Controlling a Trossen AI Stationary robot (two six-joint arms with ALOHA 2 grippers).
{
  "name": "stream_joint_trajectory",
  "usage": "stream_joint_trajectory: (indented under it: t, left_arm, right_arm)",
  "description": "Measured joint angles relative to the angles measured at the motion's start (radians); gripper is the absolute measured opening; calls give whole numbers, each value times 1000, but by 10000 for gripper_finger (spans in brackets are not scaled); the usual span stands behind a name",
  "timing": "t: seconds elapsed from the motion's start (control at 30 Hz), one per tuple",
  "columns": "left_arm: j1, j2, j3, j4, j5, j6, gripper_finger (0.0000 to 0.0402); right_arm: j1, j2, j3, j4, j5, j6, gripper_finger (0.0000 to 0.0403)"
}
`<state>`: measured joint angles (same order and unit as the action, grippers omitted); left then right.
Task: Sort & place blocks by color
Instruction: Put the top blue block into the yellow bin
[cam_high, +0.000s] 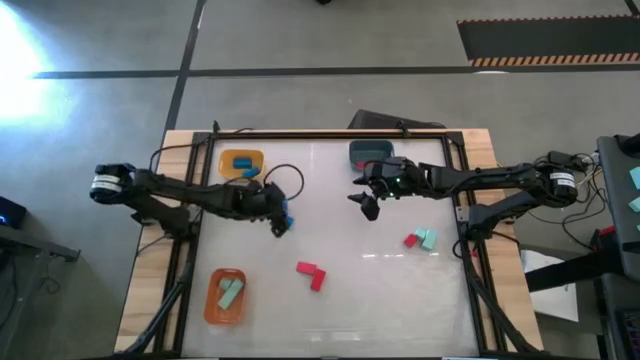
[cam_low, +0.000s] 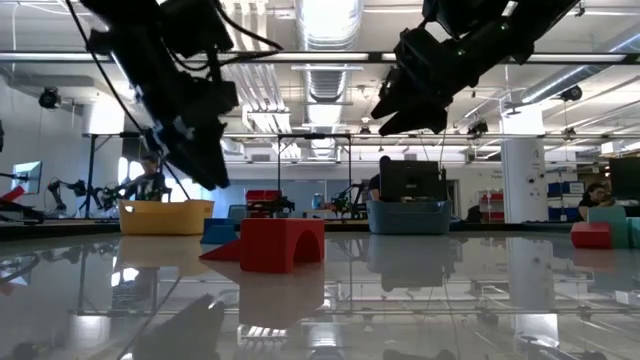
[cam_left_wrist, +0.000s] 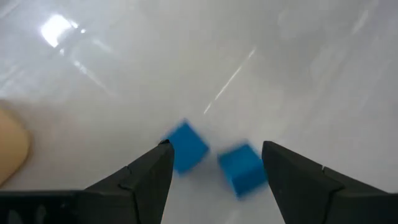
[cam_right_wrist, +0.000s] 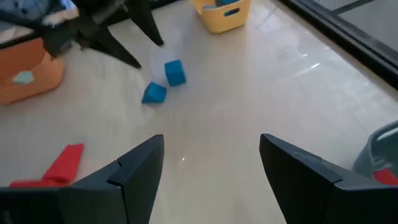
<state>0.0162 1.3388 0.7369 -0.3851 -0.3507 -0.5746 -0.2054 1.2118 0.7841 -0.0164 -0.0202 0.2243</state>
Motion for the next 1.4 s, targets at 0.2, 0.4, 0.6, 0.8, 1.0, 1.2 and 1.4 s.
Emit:
stream_joint_trajectory:
  t: [0.2, 0.4, 0.6, 0.8, 1.0, 1.2, 1.4]
  left_arm:
    - [24, 0, -68, 110, -25, -148, 228]
    - [30, 0, -89, 106, -90, -358, 228]
    - [33, 3, -85, 110, -134, -367, 228]
    - [19, 111, -83, 126, -137, -414, 228]
    - [19, 214, -56, 139, -138, -416, 228]
    - [19, 225, -53, 146, -138, -417, 220]
    - [19, 225, -53, 148, -144, -417, 166]
  right_arm:
    - [18, 0, -2, 10, 24, 46, 253]
    - [60, 0, -2, 17, 53, 60, 253]
    - [113, 0, -2, 23, 104, 64, 254]
    - [162, 0, -2, 22, 124, 56, 254]
    - [177, 0, -3, 22, 136, 65, 254]
    - [177, 0, -3, 22, 137, 73, 254]
    - [177, 0, -3, 24, 182, 70, 254]
